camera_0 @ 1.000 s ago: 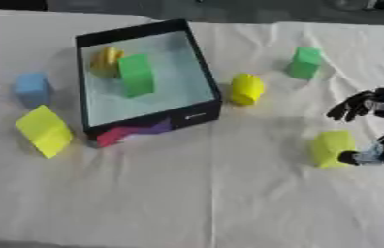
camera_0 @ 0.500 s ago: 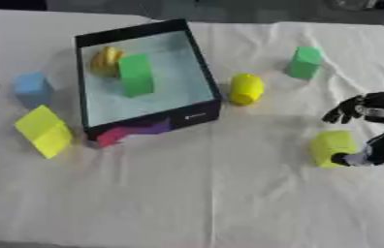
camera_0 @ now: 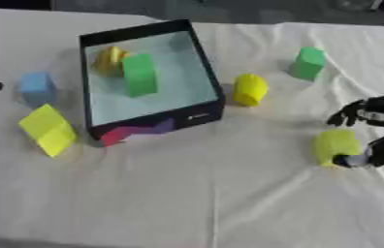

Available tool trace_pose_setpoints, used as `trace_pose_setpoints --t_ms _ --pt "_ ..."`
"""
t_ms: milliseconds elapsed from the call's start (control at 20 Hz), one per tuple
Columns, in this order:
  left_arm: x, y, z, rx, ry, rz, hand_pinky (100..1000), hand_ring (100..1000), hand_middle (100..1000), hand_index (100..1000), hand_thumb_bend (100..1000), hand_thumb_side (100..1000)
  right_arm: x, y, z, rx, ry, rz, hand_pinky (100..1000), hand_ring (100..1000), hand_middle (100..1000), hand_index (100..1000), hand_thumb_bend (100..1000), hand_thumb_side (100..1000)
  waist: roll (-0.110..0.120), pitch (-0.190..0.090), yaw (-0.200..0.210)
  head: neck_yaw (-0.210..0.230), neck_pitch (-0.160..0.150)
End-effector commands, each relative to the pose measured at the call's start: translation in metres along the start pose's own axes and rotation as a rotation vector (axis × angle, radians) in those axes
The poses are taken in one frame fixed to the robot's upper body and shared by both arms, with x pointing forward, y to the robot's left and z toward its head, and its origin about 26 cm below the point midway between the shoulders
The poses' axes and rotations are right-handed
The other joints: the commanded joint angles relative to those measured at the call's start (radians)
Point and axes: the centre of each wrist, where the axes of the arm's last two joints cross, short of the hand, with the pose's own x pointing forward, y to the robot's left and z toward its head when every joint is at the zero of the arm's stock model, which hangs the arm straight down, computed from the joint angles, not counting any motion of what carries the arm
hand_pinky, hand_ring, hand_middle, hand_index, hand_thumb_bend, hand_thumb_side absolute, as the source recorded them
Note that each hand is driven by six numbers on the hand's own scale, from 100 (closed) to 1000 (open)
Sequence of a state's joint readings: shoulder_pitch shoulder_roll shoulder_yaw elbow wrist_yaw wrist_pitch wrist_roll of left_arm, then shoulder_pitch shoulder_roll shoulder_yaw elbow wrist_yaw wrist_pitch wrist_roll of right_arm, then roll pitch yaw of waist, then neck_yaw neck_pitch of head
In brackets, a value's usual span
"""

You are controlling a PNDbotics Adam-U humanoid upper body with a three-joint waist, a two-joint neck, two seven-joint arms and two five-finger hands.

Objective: Pick up objects on the table and place them in the box.

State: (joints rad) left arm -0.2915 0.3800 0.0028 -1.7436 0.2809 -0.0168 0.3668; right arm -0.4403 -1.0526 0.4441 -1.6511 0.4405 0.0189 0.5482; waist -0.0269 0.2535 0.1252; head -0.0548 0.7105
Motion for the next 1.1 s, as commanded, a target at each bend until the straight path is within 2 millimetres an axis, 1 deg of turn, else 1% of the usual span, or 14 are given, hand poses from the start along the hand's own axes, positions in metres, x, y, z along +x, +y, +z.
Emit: trace_pose_setpoints --t_ms 50,150,250,350,500,550,650,750,850,900,950,1000,1050,1100 --pt "0.011 0.001 -0.005 -0.007 -0.039 -0.001 730 773 756 808 111 816 -0.007 -0.007 0.006 -0.002 0.036 0.025 829 802 792 887 443 552 0.003 -0.005 0.001 0.0 -0.01" --pt "0.011 0.001 -0.005 -0.008 -0.039 -0.002 730 773 756 808 111 816 -0.008 -0.007 0.005 0.0 0.042 0.025 827 799 792 886 443 554 0.003 -0.005 0.001 -0.001 -0.01" --pt "0.011 0.001 -0.005 -0.009 -0.039 -0.002 730 773 756 808 111 815 -0.01 -0.006 0.005 0.002 0.046 0.021 822 793 787 882 444 540 0.003 -0.005 0.001 -0.001 -0.012" --pt "0.011 0.001 -0.005 -0.01 -0.039 -0.002 730 773 756 808 111 816 -0.01 -0.005 0.005 0.002 0.045 0.01 812 777 764 859 445 511 0.003 -0.005 0.001 -0.001 -0.013" --pt "0.011 0.001 -0.005 -0.012 -0.036 -0.004 730 773 756 808 111 817 -0.009 -0.005 0.005 -0.029 0.024 -0.034 786 733 667 789 446 370 0.003 -0.005 0.001 0.0 -0.013" --pt "0.011 0.001 -0.005 -0.014 -0.035 -0.005 730 773 756 808 111 817 -0.008 -0.006 0.005 -0.051 0.016 -0.055 781 724 621 744 447 338 0.002 -0.005 0.001 0.002 -0.014" --pt "0.011 0.001 -0.005 -0.015 -0.034 -0.005 730 774 756 808 111 816 -0.005 -0.007 0.006 -0.107 0.002 -0.1 764 693 557 669 445 283 0.002 -0.006 0.002 0.002 -0.019" --pt "0.011 0.001 -0.005 -0.013 -0.034 -0.006 730 774 756 808 112 815 -0.002 -0.009 0.006 -0.168 0.007 -0.14 723 634 496 598 380 260 0.001 -0.008 0.004 0.001 -0.02" --pt "0.011 0.001 -0.006 -0.009 -0.037 -0.004 730 774 756 808 112 813 0.0 -0.009 0.007 -0.222 0.02 -0.181 698 605 472 568 336 247 0.0 -0.009 0.004 0.001 -0.015" --pt "0.012 0.002 -0.006 -0.007 -0.039 -0.004 730 774 756 808 112 813 0.002 -0.01 0.008 -0.247 0.024 -0.196 696 602 470 566 327 244 -0.001 -0.01 0.004 0.002 -0.012" --pt "0.012 0.002 -0.006 -0.005 -0.04 -0.004 731 774 756 808 112 812 0.004 -0.012 0.01 -0.268 0.025 -0.208 690 591 462 556 280 226 -0.001 -0.011 0.003 0.003 -0.011" --pt "0.012 0.002 -0.006 -0.003 -0.041 -0.004 731 774 756 808 112 812 0.006 -0.015 0.013 -0.293 0.022 -0.219 688 589 460 554 266 218 -0.002 -0.012 0.003 0.004 -0.01" --pt "0.012 0.002 -0.006 -0.002 -0.041 -0.005 730 775 756 808 112 812 0.01 -0.02 0.016 -0.325 0.014 -0.228 685 581 455 548 238 199 -0.003 -0.014 0.002 0.006 -0.009" --pt "0.012 0.003 -0.006 -0.002 -0.041 -0.005 730 775 756 808 112 812 0.014 -0.027 0.02 -0.359 0.003 -0.237 684 580 455 548 234 196 -0.004 -0.015 0.001 0.007 -0.009"
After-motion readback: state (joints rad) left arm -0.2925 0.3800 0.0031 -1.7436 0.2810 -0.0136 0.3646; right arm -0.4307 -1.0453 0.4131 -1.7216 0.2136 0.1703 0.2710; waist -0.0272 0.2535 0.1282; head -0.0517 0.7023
